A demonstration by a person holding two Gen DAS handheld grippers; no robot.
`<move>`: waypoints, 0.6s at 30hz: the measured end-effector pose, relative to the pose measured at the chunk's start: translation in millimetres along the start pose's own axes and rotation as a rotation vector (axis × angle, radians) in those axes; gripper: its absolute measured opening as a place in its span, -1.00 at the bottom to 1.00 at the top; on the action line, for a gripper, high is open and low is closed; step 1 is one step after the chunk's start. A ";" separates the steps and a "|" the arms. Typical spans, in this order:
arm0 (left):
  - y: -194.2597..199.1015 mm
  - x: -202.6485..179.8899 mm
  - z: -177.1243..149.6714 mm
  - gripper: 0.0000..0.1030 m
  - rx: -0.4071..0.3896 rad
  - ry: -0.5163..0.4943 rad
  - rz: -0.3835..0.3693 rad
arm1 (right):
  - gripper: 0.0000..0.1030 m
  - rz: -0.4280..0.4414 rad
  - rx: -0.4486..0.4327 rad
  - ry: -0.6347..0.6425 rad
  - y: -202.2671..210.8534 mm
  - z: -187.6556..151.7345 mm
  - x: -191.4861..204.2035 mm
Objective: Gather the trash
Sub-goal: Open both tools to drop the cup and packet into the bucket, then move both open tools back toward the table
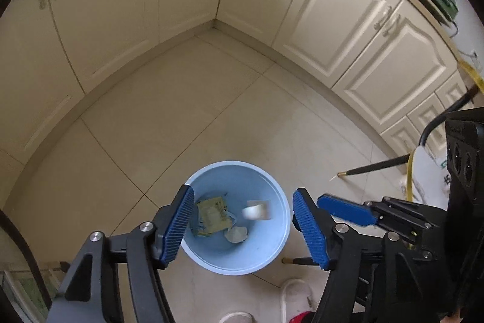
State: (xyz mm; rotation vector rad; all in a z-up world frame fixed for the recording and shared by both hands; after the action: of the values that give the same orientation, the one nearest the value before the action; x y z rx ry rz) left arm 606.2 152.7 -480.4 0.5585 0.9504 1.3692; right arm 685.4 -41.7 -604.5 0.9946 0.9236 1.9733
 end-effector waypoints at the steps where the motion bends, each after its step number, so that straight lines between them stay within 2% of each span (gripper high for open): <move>1: 6.8 -11.8 -7.9 0.27 -0.009 0.006 0.002 | -0.29 0.004 -0.015 0.011 5.5 0.8 2.6; 5: 47.0 -22.7 -8.7 0.33 -0.061 0.039 0.018 | -0.08 -0.005 -0.057 0.039 32.5 1.5 14.2; 7: 73.4 -35.9 -9.2 0.34 -0.100 0.042 0.043 | 0.08 -0.032 -0.082 0.059 53.6 0.8 25.0; 8: 84.5 -42.0 -10.7 0.37 -0.123 0.043 0.048 | 0.23 -0.041 -0.090 0.066 59.0 4.8 31.1; 13: 171.0 -79.3 -18.6 0.52 -0.270 0.026 0.071 | 0.67 -0.113 -0.213 0.115 138.3 6.1 65.3; 15: 205.1 -101.5 -27.0 0.64 -0.314 0.011 0.110 | 0.85 -0.145 -0.265 0.122 168.4 4.3 77.9; 17: 243.4 -123.2 -35.6 0.78 -0.381 -0.004 0.140 | 0.89 -0.187 -0.334 0.132 210.0 -2.5 87.1; 18: 262.1 -130.8 -40.5 0.81 -0.415 -0.006 0.143 | 0.92 -0.202 -0.350 0.132 218.9 4.9 91.5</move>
State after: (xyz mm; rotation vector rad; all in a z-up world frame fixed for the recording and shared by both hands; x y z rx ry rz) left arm 434.2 60.5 -258.2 0.3179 0.6032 1.6381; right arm 588.2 -68.1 -389.7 0.5575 0.6847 1.9567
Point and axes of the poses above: each gripper's, at about its wrist camera, not at the fingertips, and y roughly against the way its jaws point, x to its left, z to its top, the point moved 3 cm from there along -y, roughly the way its jaws point, and after that the axes turned 7 degrees about -x, right-handed, at the moved point
